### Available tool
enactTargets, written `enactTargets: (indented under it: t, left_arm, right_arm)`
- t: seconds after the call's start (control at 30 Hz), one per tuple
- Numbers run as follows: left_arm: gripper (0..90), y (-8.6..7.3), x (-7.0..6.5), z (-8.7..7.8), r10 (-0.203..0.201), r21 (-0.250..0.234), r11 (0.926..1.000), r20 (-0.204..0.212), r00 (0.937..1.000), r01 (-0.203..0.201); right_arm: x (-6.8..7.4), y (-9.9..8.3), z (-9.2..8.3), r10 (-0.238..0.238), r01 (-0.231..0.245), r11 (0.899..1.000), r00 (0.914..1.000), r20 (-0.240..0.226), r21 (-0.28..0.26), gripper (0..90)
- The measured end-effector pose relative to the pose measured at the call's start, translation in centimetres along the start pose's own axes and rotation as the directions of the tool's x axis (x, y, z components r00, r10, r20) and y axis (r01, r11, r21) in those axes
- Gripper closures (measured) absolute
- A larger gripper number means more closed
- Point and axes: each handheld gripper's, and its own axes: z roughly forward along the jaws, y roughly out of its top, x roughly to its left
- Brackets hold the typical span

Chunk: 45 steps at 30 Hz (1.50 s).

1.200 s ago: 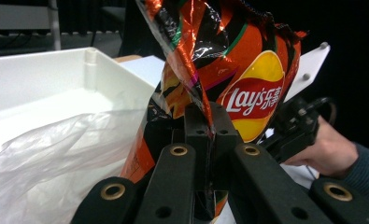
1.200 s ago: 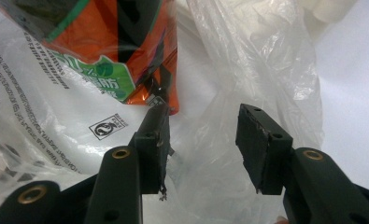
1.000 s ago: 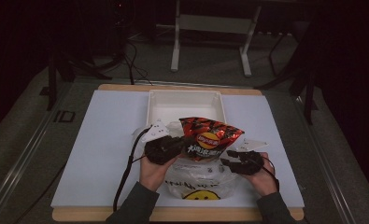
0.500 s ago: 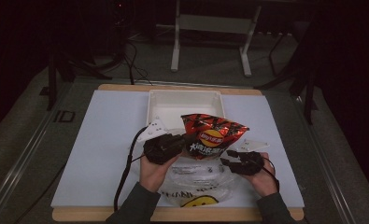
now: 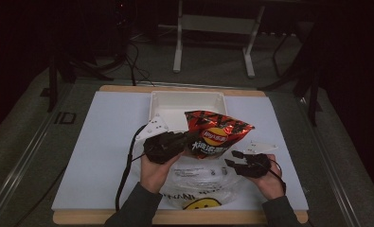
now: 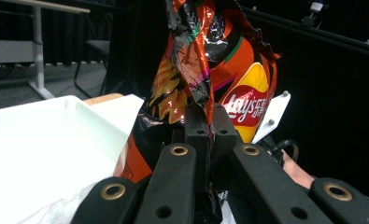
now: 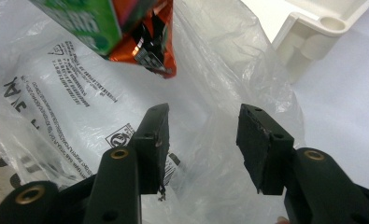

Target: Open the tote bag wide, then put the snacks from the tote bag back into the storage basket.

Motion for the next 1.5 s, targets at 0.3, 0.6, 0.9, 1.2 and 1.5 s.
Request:
enactTargets:
  t: [0.3,0.6,0.9,1.2,1.5]
  left_arm:
    - [89.7,1.3,-0.2,-0.4,0.007,-0.021,0.9997,-0.003,1.0000,-0.007]
    - [89.6,2.2,-0.1,-0.7,0.013,-0.036,0.9993,-0.001,0.9999,-0.013]
    - [89.6,3.4,0.2,-1.1,0.012,-0.054,0.9985,-0.009,0.9999,-0.012]
    - [89.6,4.1,1.7,-1.0,-0.001,-0.077,0.9970,-0.014,0.9999,0.000]
    - [89.5,4.8,3.0,-0.7,0.008,-0.082,0.9966,-0.032,0.9995,-0.010]
  right_arm:
    - [-0.2,-0.5,0.4,0.016,-0.016,1.000,0.9999,0.000,0.007,53.7]
    - [0.1,-1.2,0.9,0.024,-0.024,1.000,0.9996,-0.018,-0.002,55.4]
    - [0.2,-1.5,1.2,0.020,-0.020,1.000,0.9992,-0.036,-0.008,56.2]
    - [0.2,-2.0,1.3,0.025,-0.026,1.000,0.9989,-0.039,-0.006,56.6]
    - [0.2,-2.2,1.3,0.029,-0.030,1.000,0.9988,-0.040,-0.010,56.6]
